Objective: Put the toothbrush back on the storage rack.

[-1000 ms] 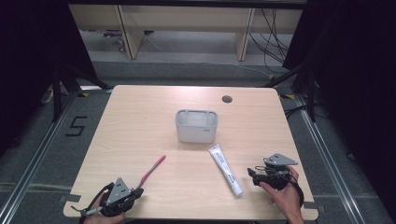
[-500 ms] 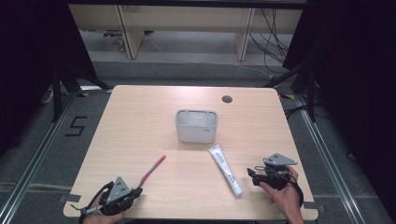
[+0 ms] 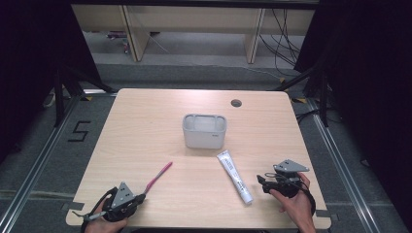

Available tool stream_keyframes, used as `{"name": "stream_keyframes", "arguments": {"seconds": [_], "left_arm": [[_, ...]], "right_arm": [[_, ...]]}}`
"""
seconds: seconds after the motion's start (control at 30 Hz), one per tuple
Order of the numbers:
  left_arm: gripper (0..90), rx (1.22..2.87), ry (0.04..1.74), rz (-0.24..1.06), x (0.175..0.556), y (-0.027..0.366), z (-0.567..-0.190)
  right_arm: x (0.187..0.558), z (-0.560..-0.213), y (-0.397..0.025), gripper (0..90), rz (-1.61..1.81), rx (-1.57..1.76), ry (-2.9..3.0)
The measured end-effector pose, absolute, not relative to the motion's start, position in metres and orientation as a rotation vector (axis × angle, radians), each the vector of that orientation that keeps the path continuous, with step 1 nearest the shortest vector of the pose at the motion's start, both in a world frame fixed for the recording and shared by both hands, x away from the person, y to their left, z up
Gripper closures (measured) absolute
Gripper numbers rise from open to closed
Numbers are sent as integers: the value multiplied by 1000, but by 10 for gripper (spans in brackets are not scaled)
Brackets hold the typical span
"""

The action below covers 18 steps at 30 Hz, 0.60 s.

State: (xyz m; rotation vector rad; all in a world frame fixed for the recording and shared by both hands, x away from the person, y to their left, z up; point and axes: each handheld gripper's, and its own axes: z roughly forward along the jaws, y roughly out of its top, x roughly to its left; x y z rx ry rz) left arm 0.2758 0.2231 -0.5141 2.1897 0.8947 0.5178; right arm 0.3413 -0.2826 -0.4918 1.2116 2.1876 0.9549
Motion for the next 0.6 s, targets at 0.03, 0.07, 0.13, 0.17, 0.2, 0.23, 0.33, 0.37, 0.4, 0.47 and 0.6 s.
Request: {"name": "stream_keyframes", "arguments": {"seconds": [0.03, 0.07, 0.13, 0.17, 0.2, 0.23, 0.33, 0.37, 0.4, 0.47, 0.6], "left_arm": [[897, 2212, 852, 538, 279, 225, -514], [897, 2194, 890, 517, 276, 223, -514], [897, 2199, 900, 512, 277, 224, -514], [897, 2200, 894, 530, 278, 224, -514], [897, 2205, 878, 542, 280, 225, -515], [897, 2224, 891, 534, 279, 227, -514], [897, 2230, 902, 545, 282, 230, -514], [896, 2217, 914, 546, 283, 230, -515], [897, 2203, 916, 554, 284, 230, -515], [896, 2220, 922, 559, 285, 232, -514], [897, 2236, 949, 576, 292, 237, -514]], "right_arm": [[341, -492, -283, 248, 955, 1212, 2187], [341, -492, -283, 249, 955, 1211, 2187], [341, -492, -282, 249, 956, 1216, 2185], [340, -492, -280, 249, 966, 1256, 2183], [341, -492, -281, 249, 960, 1237, 2190], [341, -491, -282, 249, 955, 1239, 2192], [341, -491, -282, 249, 950, 1239, 2204], [341, -491, -282, 249, 951, 1239, 2203], [342, -492, -282, 250, 956, 1214, 2193], [342, -493, -282, 250, 962, 1210, 2186], [342, -493, -281, 250, 961, 1212, 2181]]}}
